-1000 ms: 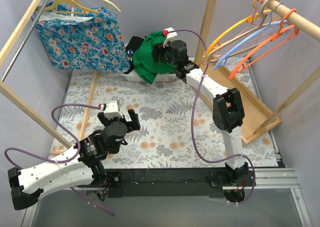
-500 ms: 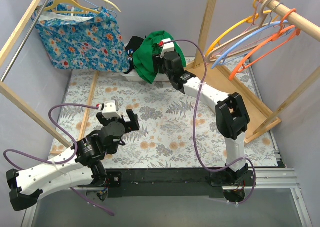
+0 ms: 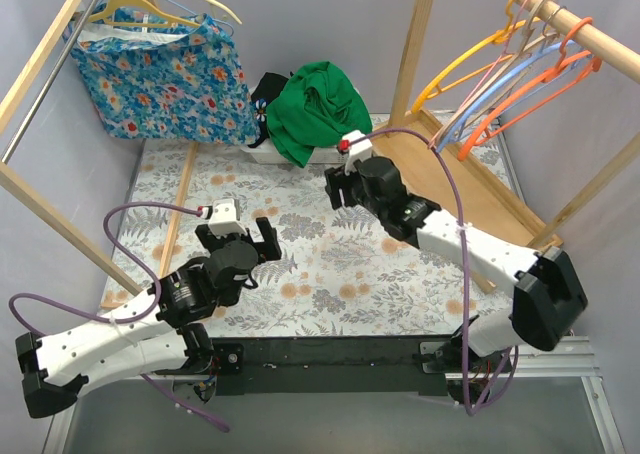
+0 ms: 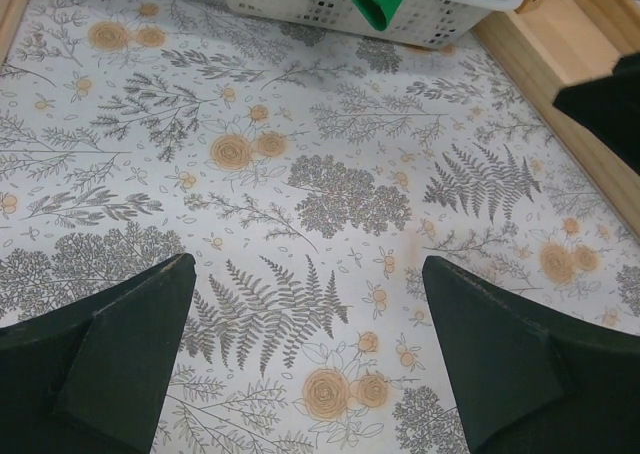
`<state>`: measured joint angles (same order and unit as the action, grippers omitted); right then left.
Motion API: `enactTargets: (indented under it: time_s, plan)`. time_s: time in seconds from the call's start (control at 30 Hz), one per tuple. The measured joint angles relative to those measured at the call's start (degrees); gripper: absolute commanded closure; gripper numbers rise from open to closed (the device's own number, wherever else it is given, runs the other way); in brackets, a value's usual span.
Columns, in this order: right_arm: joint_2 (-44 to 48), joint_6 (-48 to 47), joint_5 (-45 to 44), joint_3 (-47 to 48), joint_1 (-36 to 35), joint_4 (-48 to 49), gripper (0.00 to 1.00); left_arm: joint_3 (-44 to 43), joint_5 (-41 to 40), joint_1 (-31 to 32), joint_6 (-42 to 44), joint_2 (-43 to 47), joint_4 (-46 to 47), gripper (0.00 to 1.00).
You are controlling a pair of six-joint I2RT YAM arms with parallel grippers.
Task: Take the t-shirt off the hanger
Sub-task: Reset both arms
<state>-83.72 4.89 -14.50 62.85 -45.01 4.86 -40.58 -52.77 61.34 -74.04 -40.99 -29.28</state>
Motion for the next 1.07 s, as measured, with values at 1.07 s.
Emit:
enactTargets:
  time_s: [1.07]
  plan:
    - [26.88, 2.27, 2.19, -27.50, 0.04, -8.76, 0.26, -2.60, -0.42, 0.00, -5.40, -5.16, -2.14, 0.02]
